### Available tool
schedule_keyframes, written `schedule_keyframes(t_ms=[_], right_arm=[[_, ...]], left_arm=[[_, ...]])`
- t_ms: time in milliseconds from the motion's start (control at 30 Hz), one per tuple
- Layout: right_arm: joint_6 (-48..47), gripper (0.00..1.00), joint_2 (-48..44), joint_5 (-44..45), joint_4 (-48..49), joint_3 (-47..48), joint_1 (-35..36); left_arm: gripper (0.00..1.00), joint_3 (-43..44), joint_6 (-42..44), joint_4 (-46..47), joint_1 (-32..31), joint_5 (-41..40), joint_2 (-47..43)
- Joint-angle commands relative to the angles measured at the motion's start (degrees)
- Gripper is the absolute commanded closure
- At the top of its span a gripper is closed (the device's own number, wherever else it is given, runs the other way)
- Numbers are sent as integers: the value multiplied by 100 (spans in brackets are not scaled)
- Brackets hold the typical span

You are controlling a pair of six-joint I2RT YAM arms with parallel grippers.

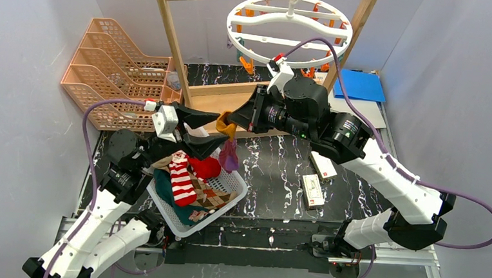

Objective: Clip the socks to the hanger
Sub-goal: Pick up the sock from the bin.

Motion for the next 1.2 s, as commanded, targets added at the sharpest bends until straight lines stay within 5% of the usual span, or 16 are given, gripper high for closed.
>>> schedule_keyframes(t_ms=[0,200,433,633,767,833,1033,1167], right_arm=[[37,99,-116,-54,304,35,-7],[46,99,-106,-64,311,29,-11],[38,99,-93,7,235,96,-11],[-97,95,-262,165,-105,37,-13],[-183,51,-374,-61,-324,61,-6],[-198,39,-306,-268,-505,305,-8],[-403,34,-594,-19,-830,576,-13],[-603,36,-1351,765,-412,-218,-10]], left_arm=[[46,203,209,332,-2,168,46],[75,239,283,312,-2,214,133],[99,298,520,-8,-2,225,138],[100,402,747,-416,-2,-212,83],[100,409,790,-418,-2,-343,84],[100,434,767,-403,-2,-308,139],[100,474,719,-311,-2,-322,224],[100,598,770,-360,-2,-313,337]])
